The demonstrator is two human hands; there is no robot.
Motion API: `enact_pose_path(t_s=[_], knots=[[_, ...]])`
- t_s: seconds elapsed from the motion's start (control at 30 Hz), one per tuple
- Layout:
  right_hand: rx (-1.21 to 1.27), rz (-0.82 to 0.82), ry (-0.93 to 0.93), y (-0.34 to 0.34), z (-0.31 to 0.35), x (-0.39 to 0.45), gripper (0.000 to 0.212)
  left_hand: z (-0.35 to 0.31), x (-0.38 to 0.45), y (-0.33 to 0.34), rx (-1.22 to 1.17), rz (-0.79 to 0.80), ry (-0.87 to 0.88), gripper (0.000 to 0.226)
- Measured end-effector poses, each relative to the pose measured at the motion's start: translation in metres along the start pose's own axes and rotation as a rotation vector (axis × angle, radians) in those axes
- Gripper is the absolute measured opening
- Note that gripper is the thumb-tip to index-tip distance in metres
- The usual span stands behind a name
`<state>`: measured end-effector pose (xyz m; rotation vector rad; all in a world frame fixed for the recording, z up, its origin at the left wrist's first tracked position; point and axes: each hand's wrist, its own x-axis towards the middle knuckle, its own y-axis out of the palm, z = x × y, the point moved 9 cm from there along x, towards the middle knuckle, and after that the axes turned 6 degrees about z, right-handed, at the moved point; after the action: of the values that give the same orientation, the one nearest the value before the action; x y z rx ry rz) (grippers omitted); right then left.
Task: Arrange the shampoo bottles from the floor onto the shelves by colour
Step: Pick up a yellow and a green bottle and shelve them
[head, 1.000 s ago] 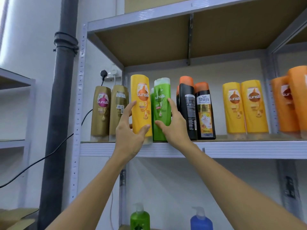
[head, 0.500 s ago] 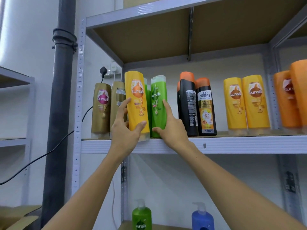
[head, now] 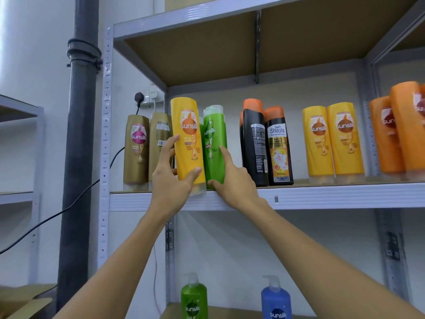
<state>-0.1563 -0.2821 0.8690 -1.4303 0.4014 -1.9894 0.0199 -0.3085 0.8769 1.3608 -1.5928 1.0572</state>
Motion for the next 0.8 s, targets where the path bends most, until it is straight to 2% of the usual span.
enact_pose_path(t_s=[0.17, 0.4, 0.8], knots=[[0.040, -0.028, -0.078, -0.021, -0.013, -0.024, 0.085, -0.010, -0.008, 0.018, 0.011, 0.020, 0.021, 0.079], [0.209, -0.222, -0.152, -0.078, -0.055, -0.057, 0.060, -0.034, -0.015, 0.064, -0.043, 0.010, 0.035, 0.080], [0.107, -0.332, 0.003, -0.180, -0.173, -0.094, 0.064, -0.088, -0.005, 0.177, -0.161, 0.041, 0.081, 0.082]])
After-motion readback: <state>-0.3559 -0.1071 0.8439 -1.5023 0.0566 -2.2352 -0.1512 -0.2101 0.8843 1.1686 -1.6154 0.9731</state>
